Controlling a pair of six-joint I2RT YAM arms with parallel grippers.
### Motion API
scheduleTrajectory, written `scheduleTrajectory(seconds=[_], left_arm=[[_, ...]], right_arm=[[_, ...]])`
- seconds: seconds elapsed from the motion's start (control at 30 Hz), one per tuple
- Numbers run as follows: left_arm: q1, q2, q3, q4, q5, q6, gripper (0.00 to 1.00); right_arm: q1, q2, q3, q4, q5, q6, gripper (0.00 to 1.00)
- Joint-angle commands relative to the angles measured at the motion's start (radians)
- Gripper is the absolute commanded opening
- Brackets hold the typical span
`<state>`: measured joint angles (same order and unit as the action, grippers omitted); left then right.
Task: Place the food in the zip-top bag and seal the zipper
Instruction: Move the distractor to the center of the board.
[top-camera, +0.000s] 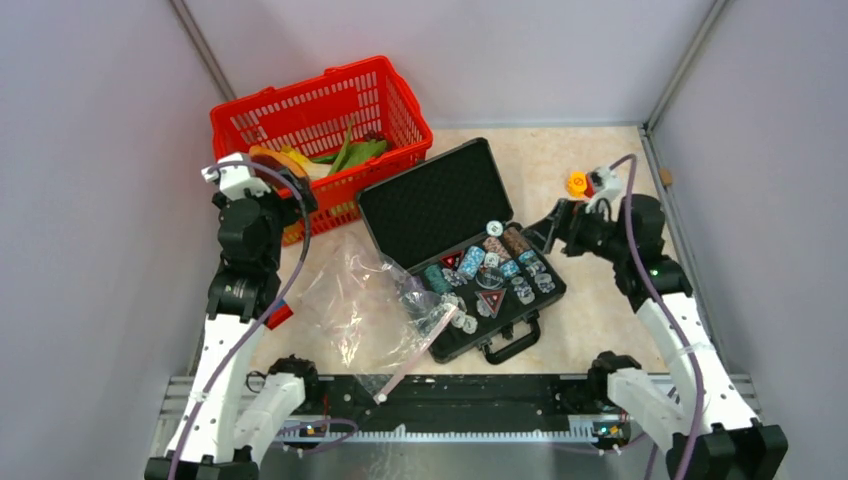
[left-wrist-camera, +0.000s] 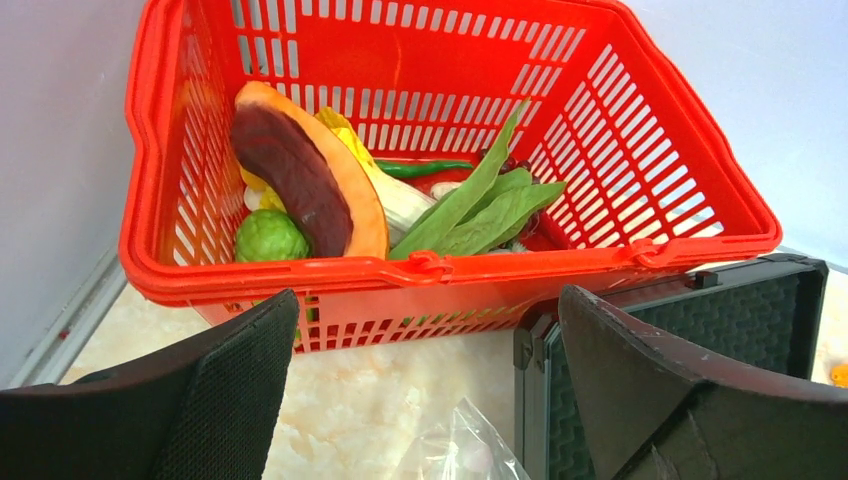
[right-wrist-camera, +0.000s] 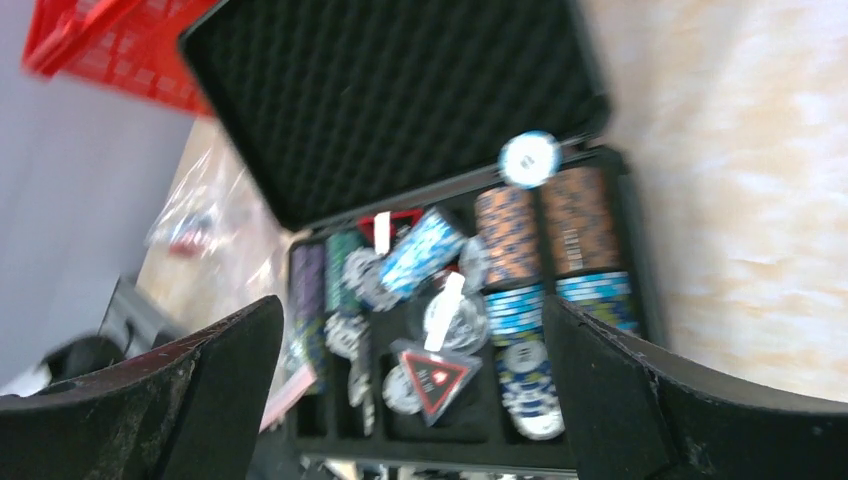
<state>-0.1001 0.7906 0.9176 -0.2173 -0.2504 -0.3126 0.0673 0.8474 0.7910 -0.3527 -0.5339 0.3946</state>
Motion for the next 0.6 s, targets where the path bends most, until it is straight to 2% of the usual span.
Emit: scheduleTrajectory(seconds=[0.0, 0.17, 0.3, 0.4, 0.57], left_arm=[[0.003, -0.07, -0.021, 0.016, 0.029, -0.06, 0.99], [0.003, -0.171, -0.06, 0.055, 0.2, -0.057, 0.99], [0.003, -0.236, -0.099, 0.03, 0.175, -0.141, 0.99], [0.003, -0.267, -0.121, 0.024, 0.225, -0.107, 0.99], [0.003, -0.274, -0.151, 0.039, 0.227, -0.083, 0.99]], right_arm=[[0.184, 0.015, 0.032, -0.011, 0.04, -0.017, 0.99], [0.313, 0.033, 0.013, -0.043, 0.111, -0.022, 0.99], [0.334, 0.035, -0.043, -0.075, 0.206, 0.007, 0.99], [0.333, 0.031, -0.078, -0.092, 0.223, 0.038, 0.99], [0.334, 0.032, -0.121, -0.088, 0.265, 0.062, 0.99]])
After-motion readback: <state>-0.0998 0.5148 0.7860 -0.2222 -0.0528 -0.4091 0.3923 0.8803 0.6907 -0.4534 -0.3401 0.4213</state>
